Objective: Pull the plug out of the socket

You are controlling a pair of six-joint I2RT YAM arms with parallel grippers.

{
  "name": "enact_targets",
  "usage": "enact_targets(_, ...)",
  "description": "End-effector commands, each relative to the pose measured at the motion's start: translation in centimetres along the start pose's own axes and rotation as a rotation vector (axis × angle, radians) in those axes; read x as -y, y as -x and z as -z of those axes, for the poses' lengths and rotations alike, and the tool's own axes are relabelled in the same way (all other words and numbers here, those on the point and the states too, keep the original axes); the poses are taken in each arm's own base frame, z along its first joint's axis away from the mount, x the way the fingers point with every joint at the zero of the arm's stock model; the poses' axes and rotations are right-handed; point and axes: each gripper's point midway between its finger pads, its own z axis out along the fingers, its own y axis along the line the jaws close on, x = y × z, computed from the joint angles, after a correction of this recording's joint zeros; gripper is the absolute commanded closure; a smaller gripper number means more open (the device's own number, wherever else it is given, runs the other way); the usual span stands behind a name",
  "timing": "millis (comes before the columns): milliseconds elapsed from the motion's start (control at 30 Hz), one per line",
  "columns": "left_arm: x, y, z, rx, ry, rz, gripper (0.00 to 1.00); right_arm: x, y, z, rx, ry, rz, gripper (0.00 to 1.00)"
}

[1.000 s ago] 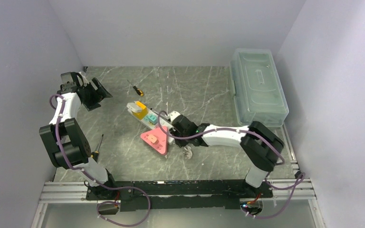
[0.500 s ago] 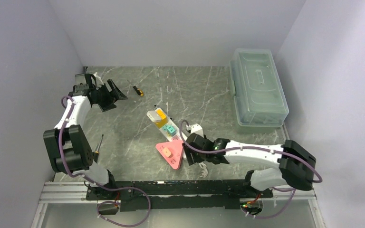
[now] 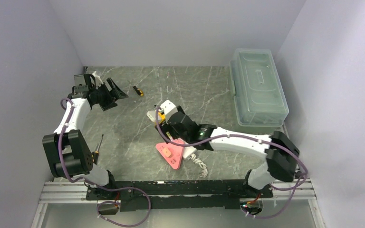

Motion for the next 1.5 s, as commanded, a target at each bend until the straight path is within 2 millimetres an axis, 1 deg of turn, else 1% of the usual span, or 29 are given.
enact_targets(0, 0.5, 0.4, -0.4, 0.014, 0.003, -0.039, 0.16, -0.7, 5.1, -4.0, 0.205, 0.054, 0.195, 0.12)
enact_targets(100, 0.6, -0.1, -0.7, 0.009, 0.019, -0.045, 0.16, -0.6, 6.2, -6.2, 0.220, 0.034, 0.260, 0.14)
enact_targets(233, 1.3, -1.3, -1.8, -0.010, 0.002, -0.047, 0.16, -0.6, 6.3, -7.6, 0.292, 0.023, 0.302, 0.15)
enact_targets(333, 0.8, -1.8, -2.9, -0.040, -0.001, -0.010, 0.16, -0.9, 6.4, -8.8, 0.314, 0.044, 0.291, 0.15)
enact_targets(433, 0.3, -1.8, -3.7, -0.064, 0.011, 0.004, 0.17, -1.6, 6.4, -9.7, 0.311, 0.068, 0.275, 0.20)
enact_targets(500, 0.0, -1.8, -4.0, -0.068, 0.021, 0.005, 0.17, -2.0, 6.6, -9.9, 0.320, 0.087, 0.255, 0.23)
enact_targets(567, -0.1, -1.9, -4.2, -0.074, 0.024, 0.004, 0.17, -1.8, 6.7, -10.1, 0.317, 0.068, 0.237, 0.28)
enact_targets(667, -0.3, -2.3, -4.5, -0.094, 0.025, 0.005, 0.17, -0.5, 6.7, -10.2, 0.318, 0.002, 0.207, 0.37)
enact_targets(733, -0.1, -2.8, -4.8, -0.112, 0.021, 0.000, 0.18, 0.4, 6.7, -9.9, 0.324, -0.008, 0.171, 0.40)
enact_targets(833, 0.7, -3.6, -5.3, -0.137, 0.002, -0.014, 0.18, 1.6, 7.0, -9.5, 0.331, 0.016, 0.093, 0.44)
enact_targets(900, 1.4, -4.4, -5.5, -0.162, -0.026, -0.014, 0.19, 1.9, 6.8, -9.5, 0.327, 0.047, 0.065, 0.46)
enact_targets(967, 2.0, -5.3, -5.9, -0.194, -0.058, -0.005, 0.21, 2.2, 6.7, -9.5, 0.323, 0.057, 0.063, 0.47)
enact_targets(1067, 2.6, -6.7, -6.4, -0.243, -0.086, 0.009, 0.26, 1.8, 6.5, -9.6, 0.317, 0.080, 0.077, 0.49)
enact_targets(1200, 3.4, -8.4, -6.8, -0.302, -0.137, 0.036, 0.35, 1.2, 6.3, -9.2, 0.327, 0.115, 0.068, 0.50)
enact_targets(1233, 3.5, -8.7, -6.9, -0.312, -0.143, 0.040, 0.36, 1.1, 6.2, -9.2, 0.326, 0.123, 0.065, 0.50)
enact_targets(1267, 4.0, -9.5, -7.0, -0.333, -0.151, 0.026, 0.37, 1.0, 6.2, -9.2, 0.324, 0.130, 0.062, 0.50)
enact_targets(1333, 4.5, -10.4, -7.2, -0.354, -0.153, 0.000, 0.39, 0.7, 6.1, -9.3, 0.321, 0.142, 0.050, 0.50)
enact_targets(1467, 5.2, -11.4, -7.6, -0.384, -0.169, -0.014, 0.42, 0.6, 5.8, -9.4, 0.321, 0.146, 0.041, 0.51)
